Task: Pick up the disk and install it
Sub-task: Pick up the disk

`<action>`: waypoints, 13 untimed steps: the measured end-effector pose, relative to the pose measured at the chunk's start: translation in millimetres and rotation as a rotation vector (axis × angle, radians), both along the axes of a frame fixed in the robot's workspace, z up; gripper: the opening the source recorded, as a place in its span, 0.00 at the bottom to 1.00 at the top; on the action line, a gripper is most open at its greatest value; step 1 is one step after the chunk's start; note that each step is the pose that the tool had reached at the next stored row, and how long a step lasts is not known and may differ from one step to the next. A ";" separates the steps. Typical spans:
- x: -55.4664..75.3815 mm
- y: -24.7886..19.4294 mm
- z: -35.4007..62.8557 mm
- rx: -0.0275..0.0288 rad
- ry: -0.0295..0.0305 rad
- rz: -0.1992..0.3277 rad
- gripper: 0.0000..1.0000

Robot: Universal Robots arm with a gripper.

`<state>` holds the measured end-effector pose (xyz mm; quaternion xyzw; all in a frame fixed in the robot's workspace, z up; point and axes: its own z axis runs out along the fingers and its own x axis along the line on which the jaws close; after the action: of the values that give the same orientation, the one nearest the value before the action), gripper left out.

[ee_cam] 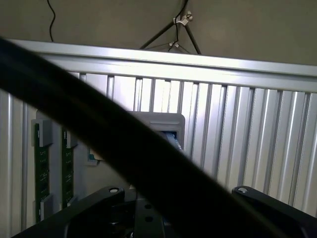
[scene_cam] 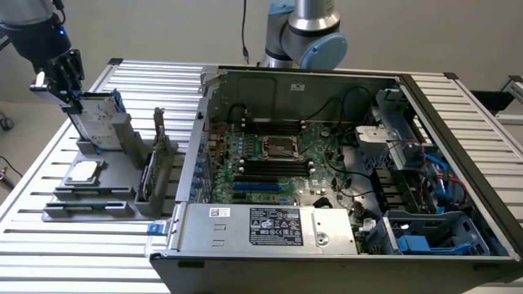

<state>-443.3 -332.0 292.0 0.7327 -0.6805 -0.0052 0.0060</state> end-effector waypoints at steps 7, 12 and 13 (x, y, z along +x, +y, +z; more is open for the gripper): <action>3.1 0.0 2.4 0.0003 -0.0003 0.000 0.33; 4.8 0.0 4.6 0.0012 -0.0001 0.000 0.33; 4.8 0.0 4.6 0.0012 -0.0001 0.000 0.33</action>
<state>-438.4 -332.0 296.6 0.7327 -0.6805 -0.0056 0.0055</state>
